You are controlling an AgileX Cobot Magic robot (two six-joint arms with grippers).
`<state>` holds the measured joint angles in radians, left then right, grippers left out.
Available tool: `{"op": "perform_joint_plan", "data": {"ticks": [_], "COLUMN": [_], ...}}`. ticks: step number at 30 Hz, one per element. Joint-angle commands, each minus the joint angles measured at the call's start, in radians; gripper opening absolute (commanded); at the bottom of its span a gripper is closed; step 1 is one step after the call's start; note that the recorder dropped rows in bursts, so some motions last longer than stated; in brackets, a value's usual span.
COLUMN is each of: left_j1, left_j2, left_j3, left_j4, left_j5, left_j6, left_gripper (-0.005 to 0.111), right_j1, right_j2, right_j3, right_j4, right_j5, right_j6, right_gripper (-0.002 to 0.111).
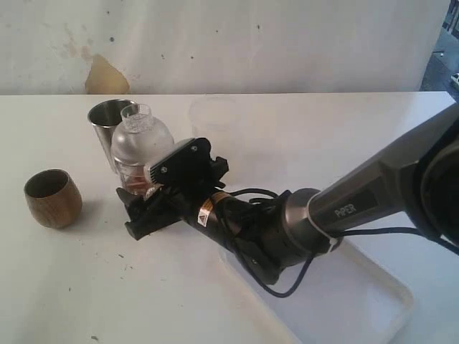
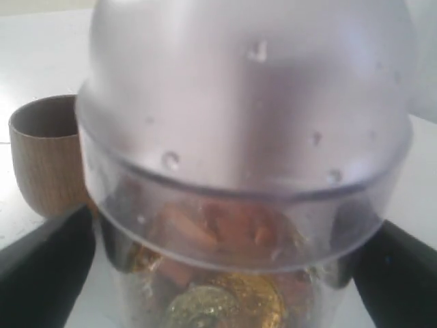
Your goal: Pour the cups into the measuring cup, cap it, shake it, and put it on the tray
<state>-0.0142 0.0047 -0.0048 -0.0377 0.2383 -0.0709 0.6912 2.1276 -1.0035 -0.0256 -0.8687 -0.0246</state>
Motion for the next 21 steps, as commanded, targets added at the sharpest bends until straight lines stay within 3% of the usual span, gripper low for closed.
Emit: {"op": "perform_joint_plan", "data": {"ticks": [1,15,17,20,21], "left_j1": [0.002,0.002,0.002,0.002,0.002], "left_j2": [-0.005,-0.005,-0.005,-0.005,-0.005], "left_j3": [0.005,0.005,0.005,0.005,0.005], "left_j4": [-0.005,-0.005,-0.005,-0.005,-0.005], "left_j5": [-0.004,-0.004,-0.004,-0.004,-0.004], "left_j6": [0.002,0.002,0.002,0.002,0.002], "left_gripper": [0.001,0.001,0.001,0.001,0.001], "right_j1": [0.0,0.0,0.0,0.0,0.0], "right_j2": [0.034,0.077,0.077,0.067,0.048], "right_j3": [-0.044,-0.082,-0.082,-0.082,-0.082], "right_j4": [-0.017,-0.019,-0.019,-0.019,-0.019], "right_j5": [-0.015,-0.026,-0.019,-0.011,0.002], "right_j6": [0.005,0.003,0.005,0.005,0.005], "right_gripper": [0.091,0.089,0.079,0.037,0.016]}}
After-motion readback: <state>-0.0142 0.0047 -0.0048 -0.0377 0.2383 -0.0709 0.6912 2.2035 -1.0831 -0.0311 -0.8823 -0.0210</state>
